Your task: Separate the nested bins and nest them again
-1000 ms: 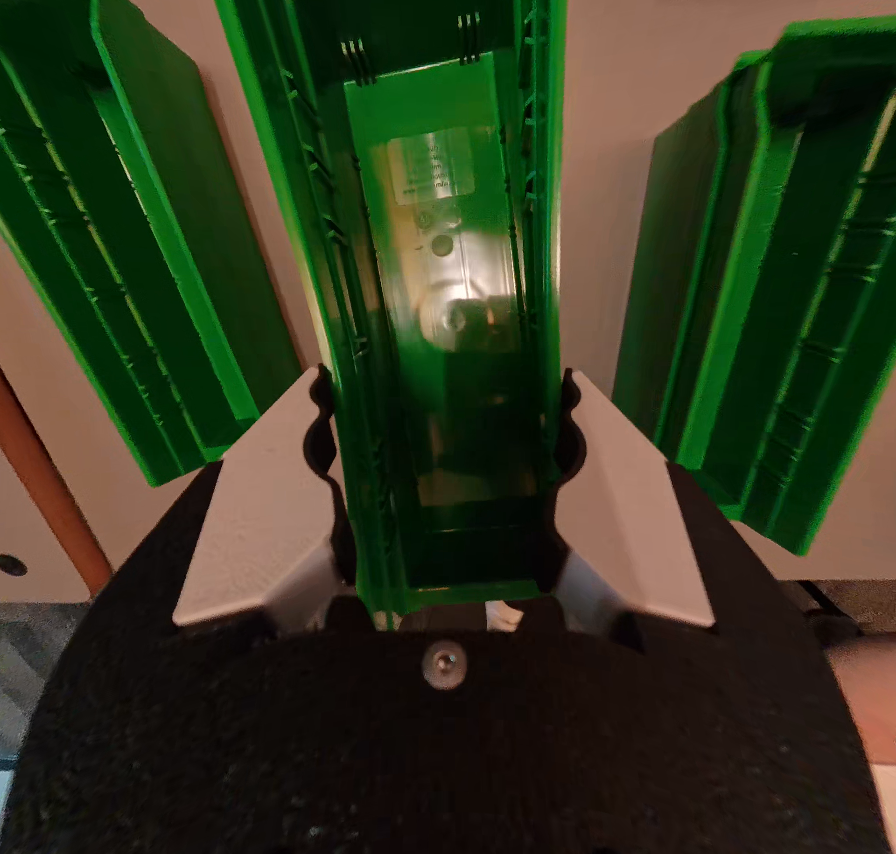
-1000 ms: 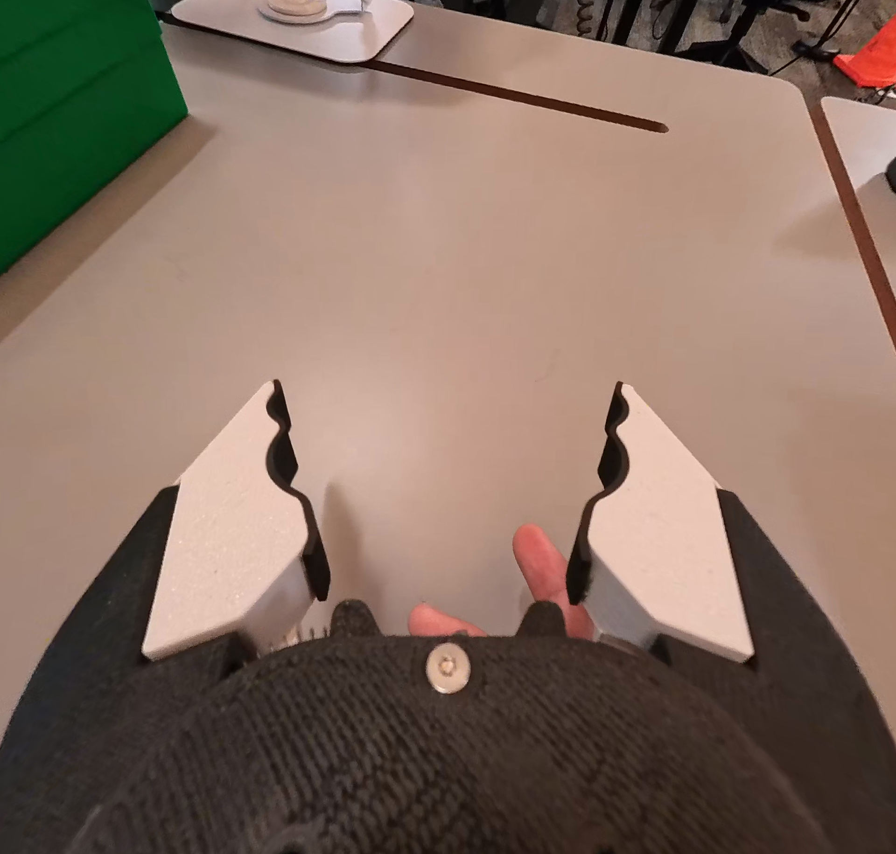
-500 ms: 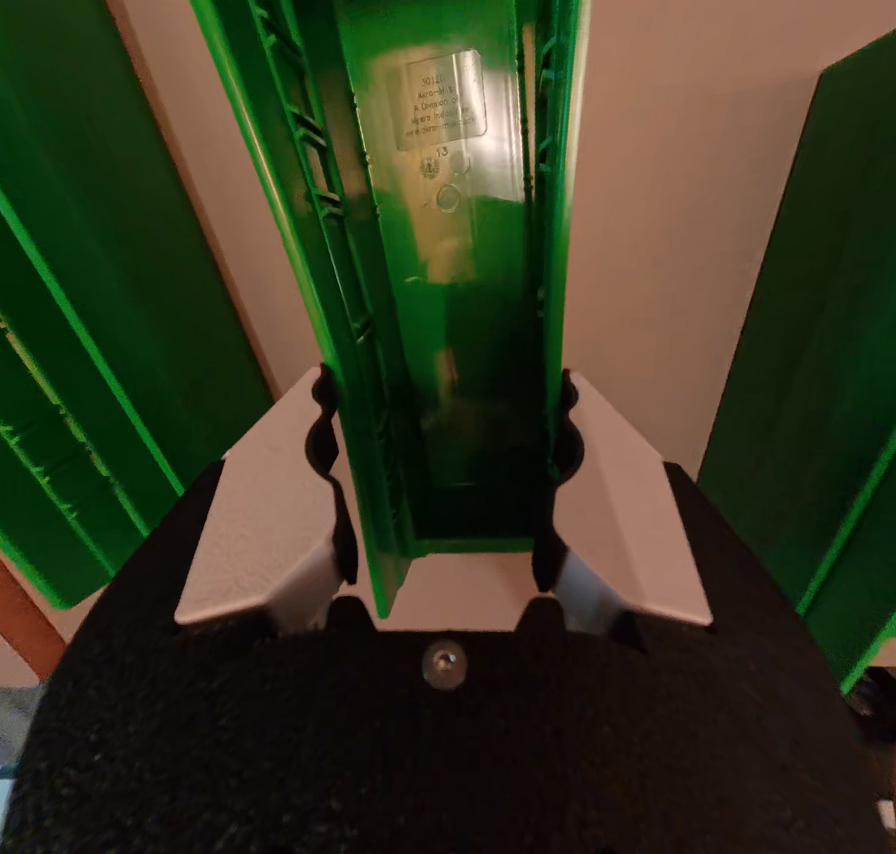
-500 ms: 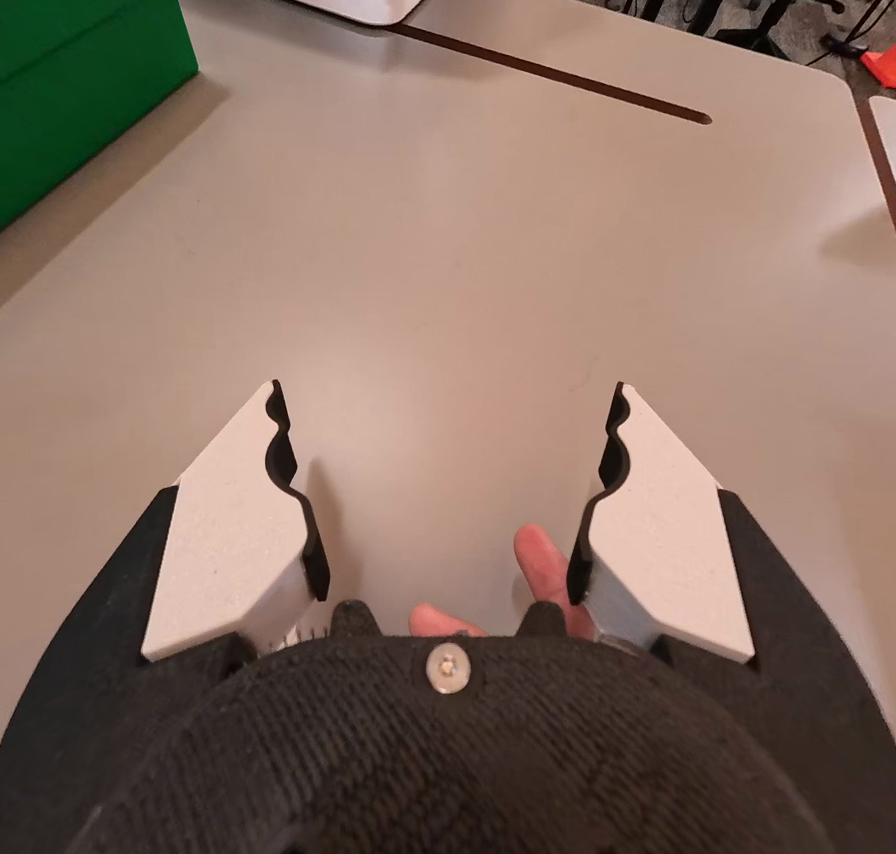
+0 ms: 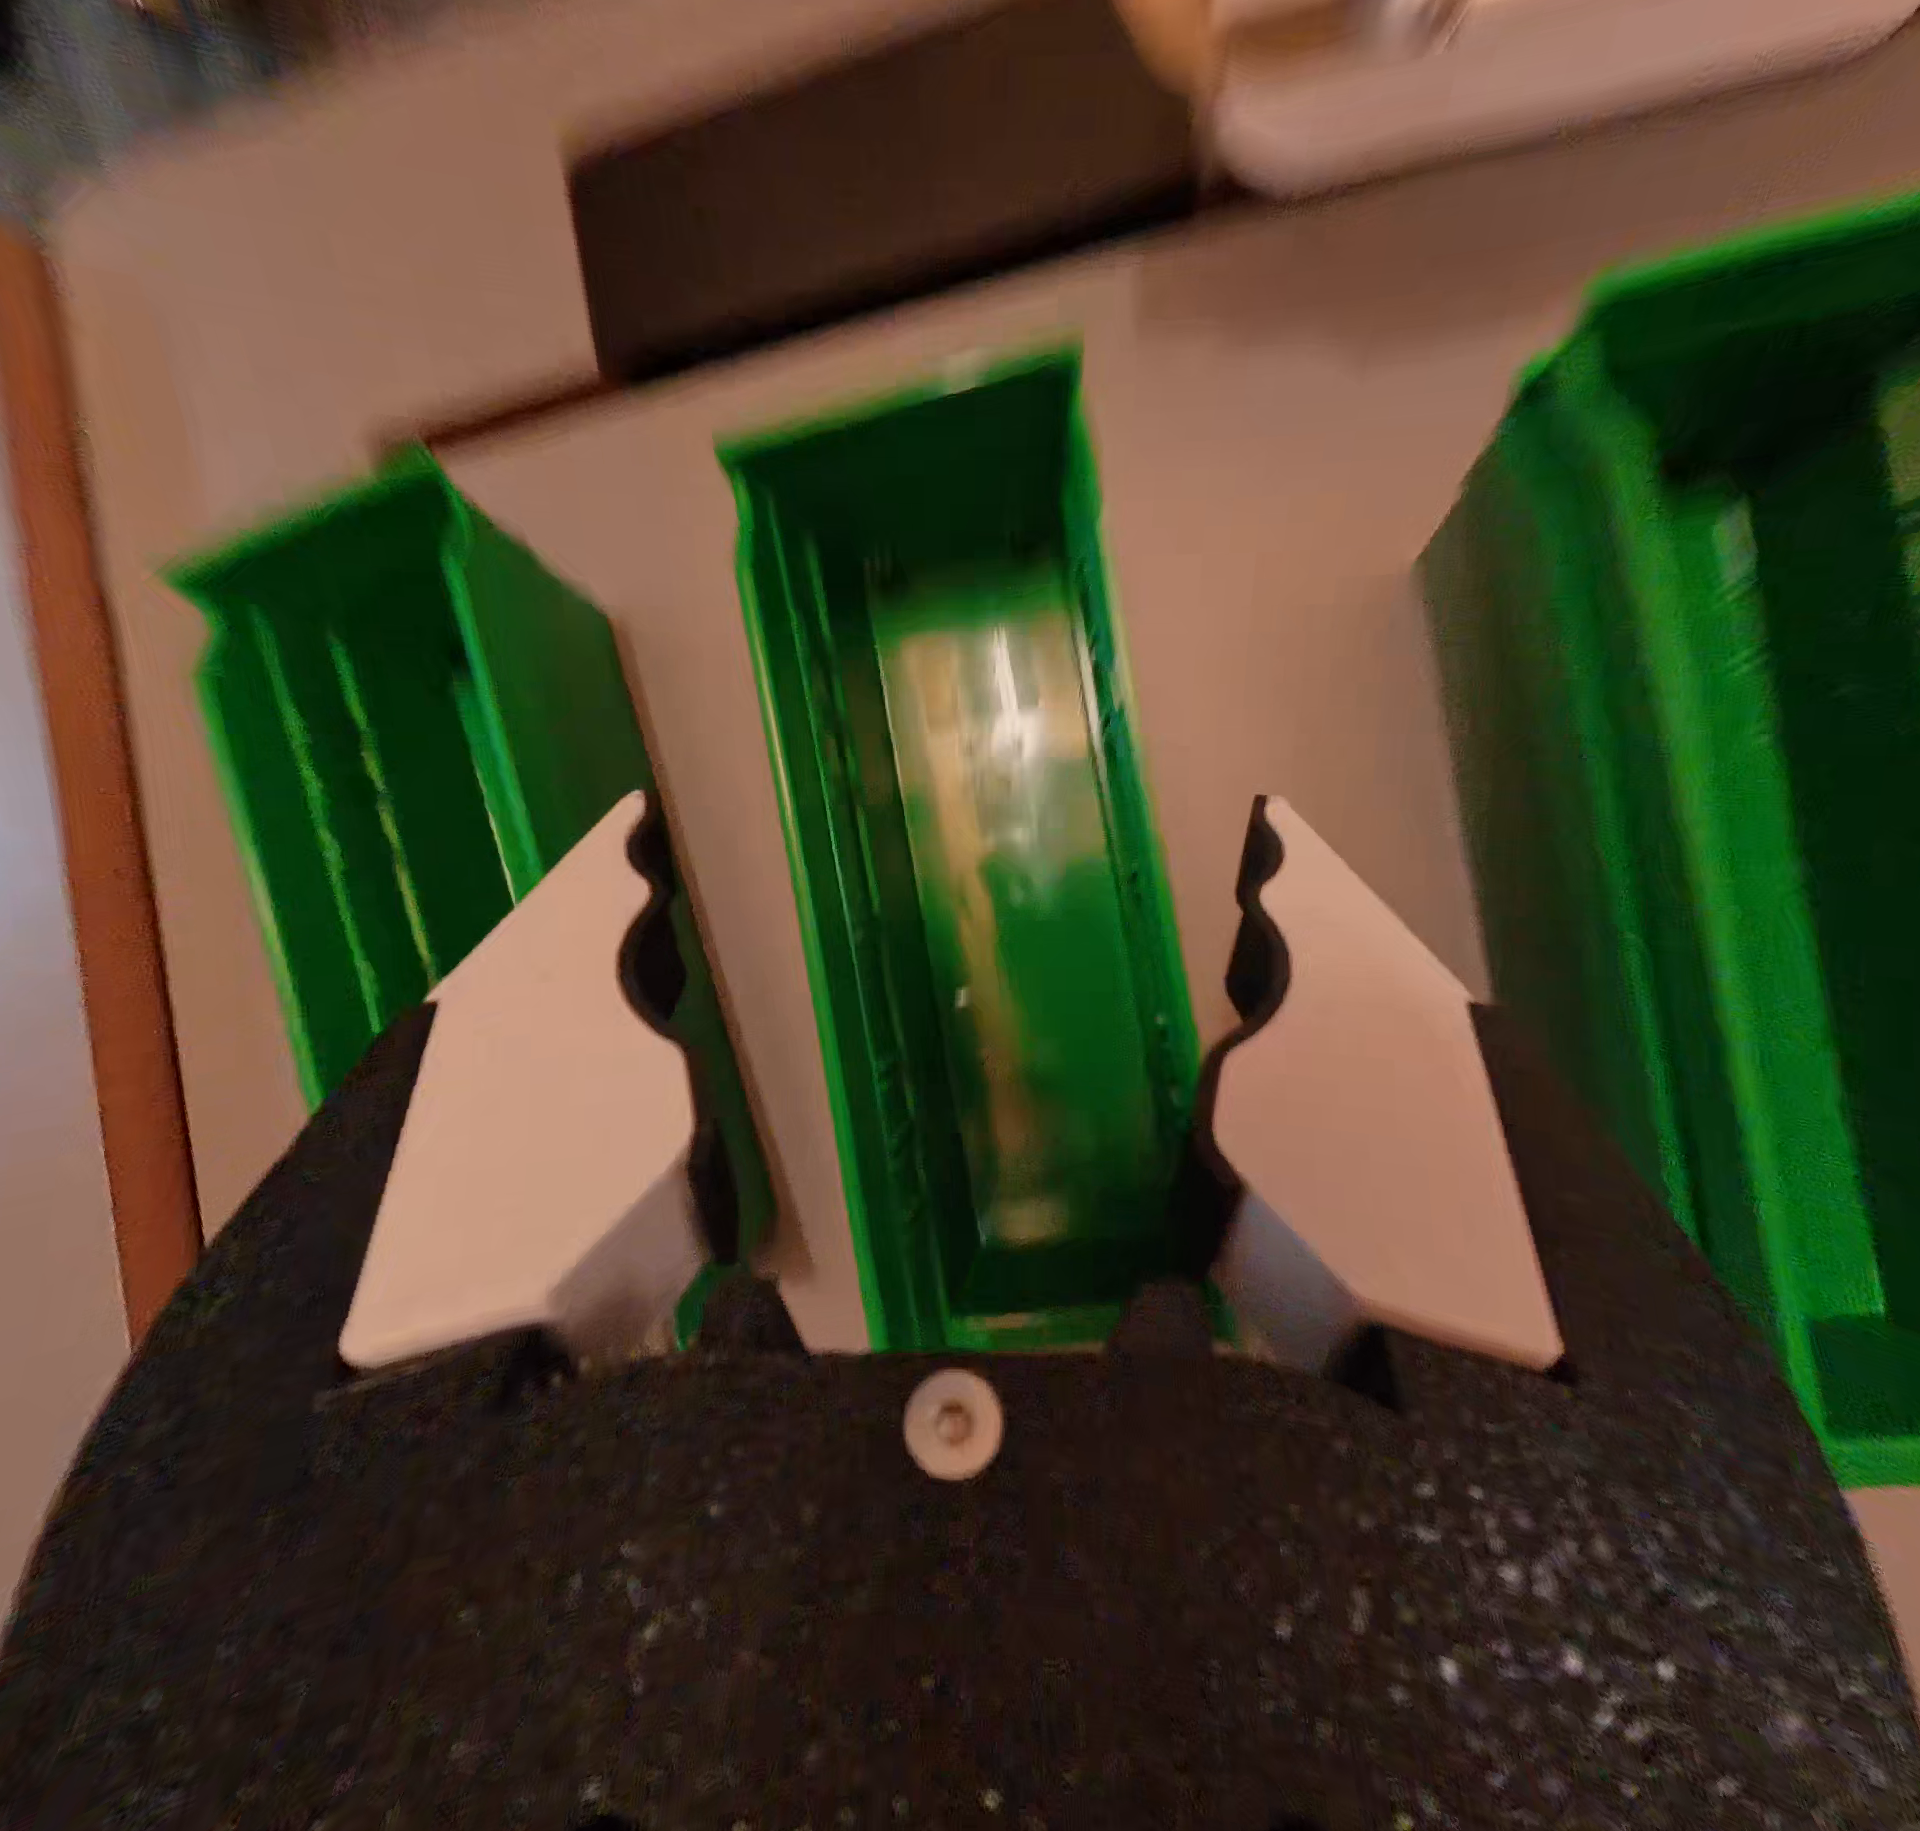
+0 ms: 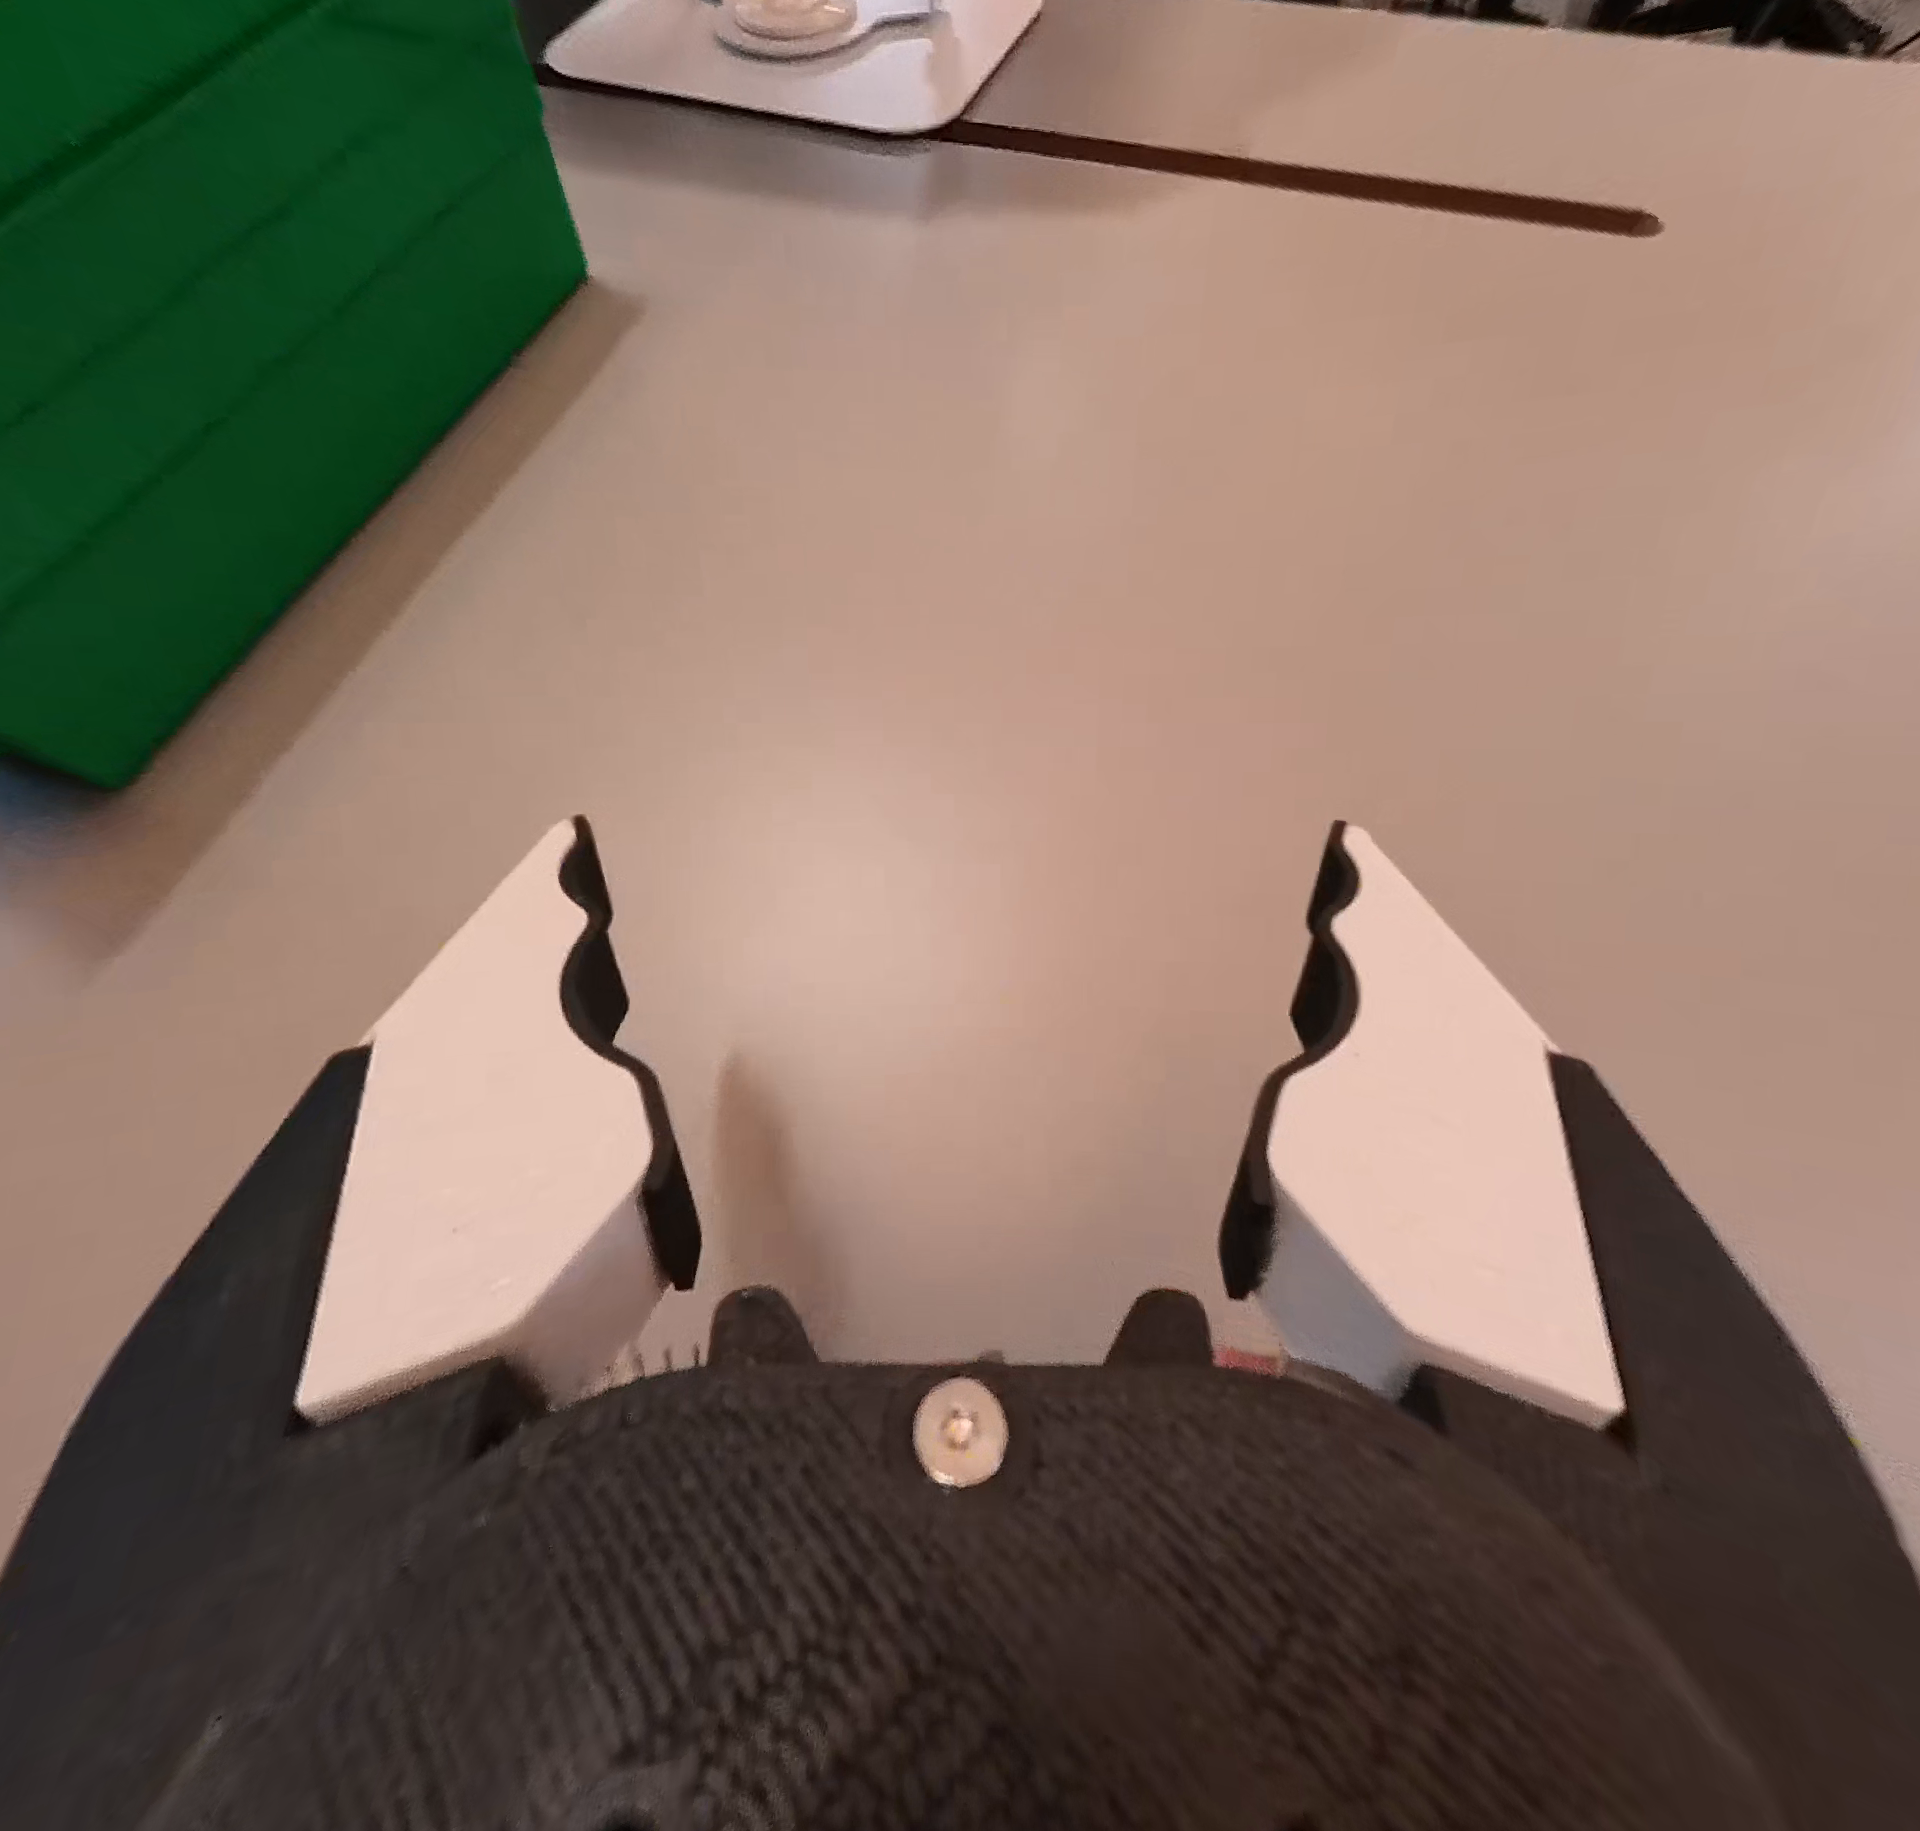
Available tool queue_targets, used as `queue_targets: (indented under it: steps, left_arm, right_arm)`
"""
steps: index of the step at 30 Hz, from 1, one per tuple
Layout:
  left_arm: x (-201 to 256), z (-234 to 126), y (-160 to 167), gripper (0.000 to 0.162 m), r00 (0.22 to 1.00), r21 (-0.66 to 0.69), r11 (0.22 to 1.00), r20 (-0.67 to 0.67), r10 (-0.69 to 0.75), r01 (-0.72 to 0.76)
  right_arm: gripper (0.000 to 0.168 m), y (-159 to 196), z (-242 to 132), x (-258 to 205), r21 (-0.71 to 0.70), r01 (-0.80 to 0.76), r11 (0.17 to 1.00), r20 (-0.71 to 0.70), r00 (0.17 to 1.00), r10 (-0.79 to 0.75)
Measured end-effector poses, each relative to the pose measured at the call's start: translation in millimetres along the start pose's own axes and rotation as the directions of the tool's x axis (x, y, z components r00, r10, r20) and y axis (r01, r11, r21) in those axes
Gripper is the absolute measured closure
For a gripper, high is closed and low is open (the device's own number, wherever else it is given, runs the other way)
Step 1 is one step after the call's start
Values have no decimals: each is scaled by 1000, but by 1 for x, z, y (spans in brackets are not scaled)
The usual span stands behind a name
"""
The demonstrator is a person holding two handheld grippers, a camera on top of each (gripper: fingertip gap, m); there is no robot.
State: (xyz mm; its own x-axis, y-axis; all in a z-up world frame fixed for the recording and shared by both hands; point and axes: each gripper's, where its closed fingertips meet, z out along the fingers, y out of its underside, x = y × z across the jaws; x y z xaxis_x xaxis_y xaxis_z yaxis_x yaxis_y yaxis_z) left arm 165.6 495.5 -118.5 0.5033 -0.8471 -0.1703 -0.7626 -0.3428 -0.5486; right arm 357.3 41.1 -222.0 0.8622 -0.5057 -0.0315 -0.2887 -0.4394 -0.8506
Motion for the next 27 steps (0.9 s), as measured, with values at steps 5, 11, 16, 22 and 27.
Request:
queue_targets:
  steps: [5, 11, 16, 22, 27]
  left_arm:
    - [19, -82, -2, 58, 995, 476, 877, -39, 93, -63]
    - [50, -71, 93, 56, 985, 561, 827, -161, 62, 40]
    - [64, -36, 141, 54, 984, 560, 823, -175, 4, 97]
    - [68, -15, 162, 53, 993, 552, 832, -115, 9, 56]
    - [55, -18, 163, 50, 986, 549, 826, -160, -46, 127]
  right_arm:
    - [34, -11, -4, -12, -13, 61, 998, -71, 996, -62]
    - [43, -65, 12, -59, -28, 101, 994, -80, 991, -103]
    - [39, -146, 27, -134, 21, 88, 996, 5, 996, -88]
    - [36, -199, 60, -194, -99, 139, 985, -3, 990, -140]
    - [43, -180, 104, -207, -349, 12, 937, -42, 999, -29]
